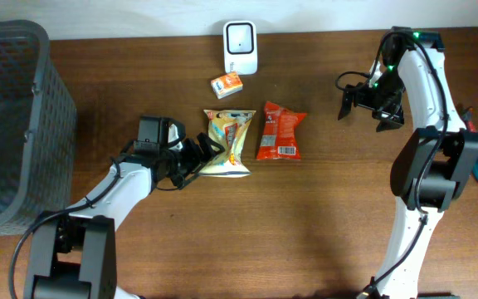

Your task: Scan the item barcode

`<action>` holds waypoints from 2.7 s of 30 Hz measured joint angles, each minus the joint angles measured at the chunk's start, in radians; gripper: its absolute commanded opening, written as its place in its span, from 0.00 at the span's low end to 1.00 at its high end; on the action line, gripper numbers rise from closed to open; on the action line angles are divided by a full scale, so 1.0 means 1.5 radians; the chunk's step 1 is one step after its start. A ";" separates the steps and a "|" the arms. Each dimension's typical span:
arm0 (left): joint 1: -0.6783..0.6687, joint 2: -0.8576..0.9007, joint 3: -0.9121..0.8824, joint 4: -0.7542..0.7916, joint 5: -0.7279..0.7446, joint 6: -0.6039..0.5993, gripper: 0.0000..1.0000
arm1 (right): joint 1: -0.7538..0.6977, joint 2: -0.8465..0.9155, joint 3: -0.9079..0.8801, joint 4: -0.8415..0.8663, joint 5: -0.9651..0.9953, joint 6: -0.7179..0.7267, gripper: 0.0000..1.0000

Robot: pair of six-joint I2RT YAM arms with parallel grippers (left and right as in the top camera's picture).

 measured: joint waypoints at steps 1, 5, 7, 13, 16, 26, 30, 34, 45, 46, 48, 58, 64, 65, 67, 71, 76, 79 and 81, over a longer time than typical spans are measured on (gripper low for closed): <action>0.000 0.000 0.000 0.000 0.000 -0.002 1.00 | 0.000 0.000 0.000 0.000 0.000 0.000 0.98; -0.004 0.000 -0.016 0.002 -0.001 -0.032 0.97 | 0.000 0.000 0.000 0.000 0.000 0.000 0.98; -0.013 0.000 -0.042 0.018 -0.007 -0.067 0.97 | 0.000 0.000 0.000 0.000 0.000 0.000 0.98; -0.021 0.001 -0.061 0.095 -0.022 -0.106 0.89 | 0.000 0.000 0.000 0.000 0.000 0.000 0.98; -0.031 0.001 -0.062 0.114 -0.036 -0.113 0.75 | 0.000 0.000 0.000 0.000 0.000 0.000 0.98; -0.052 0.005 -0.062 0.120 -0.084 -0.144 0.61 | 0.000 0.000 0.000 0.000 0.000 0.000 0.98; -0.054 0.042 -0.062 0.153 -0.089 -0.149 0.42 | 0.000 0.000 0.000 0.000 0.000 0.000 0.98; -0.054 0.056 -0.062 0.163 -0.090 -0.153 0.00 | 0.000 0.000 0.000 0.000 0.000 0.000 0.98; -0.042 0.009 -0.058 0.122 -0.097 0.010 0.00 | 0.000 0.000 0.000 0.000 0.000 0.000 0.98; -0.039 -0.022 -0.049 0.088 -0.111 0.035 0.00 | 0.000 0.000 0.000 0.000 0.000 0.000 0.98; -0.037 -0.076 -0.029 0.038 -0.145 0.070 0.00 | 0.000 0.000 0.000 0.000 0.000 0.000 0.98; -0.037 -0.274 0.019 -0.065 -0.375 0.259 0.00 | 0.000 0.000 0.000 0.000 0.000 0.000 0.98; -0.051 -0.279 0.019 -0.082 -0.602 0.348 0.00 | 0.000 0.000 0.000 0.000 0.000 0.000 0.98; -0.056 -0.272 0.019 -0.085 -0.634 0.353 0.00 | 0.000 0.000 0.000 0.000 0.000 0.000 0.98; -0.065 -0.246 0.020 -0.085 -0.688 0.361 0.00 | 0.000 0.000 0.000 0.000 0.000 0.000 0.98; -0.105 -0.171 0.020 -0.085 -0.821 0.369 0.00 | 0.000 0.000 0.000 0.000 0.000 0.000 0.98; -0.174 -0.105 0.020 -0.086 -0.938 0.370 0.00 | 0.000 0.000 0.000 0.000 0.000 0.000 0.99; -0.230 -0.097 0.020 -0.085 -0.968 0.370 0.00 | 0.000 0.000 0.000 0.000 0.000 0.000 0.98; -0.269 -0.097 0.020 -0.080 -0.973 0.370 0.00 | 0.000 0.000 0.000 0.000 0.000 0.000 0.98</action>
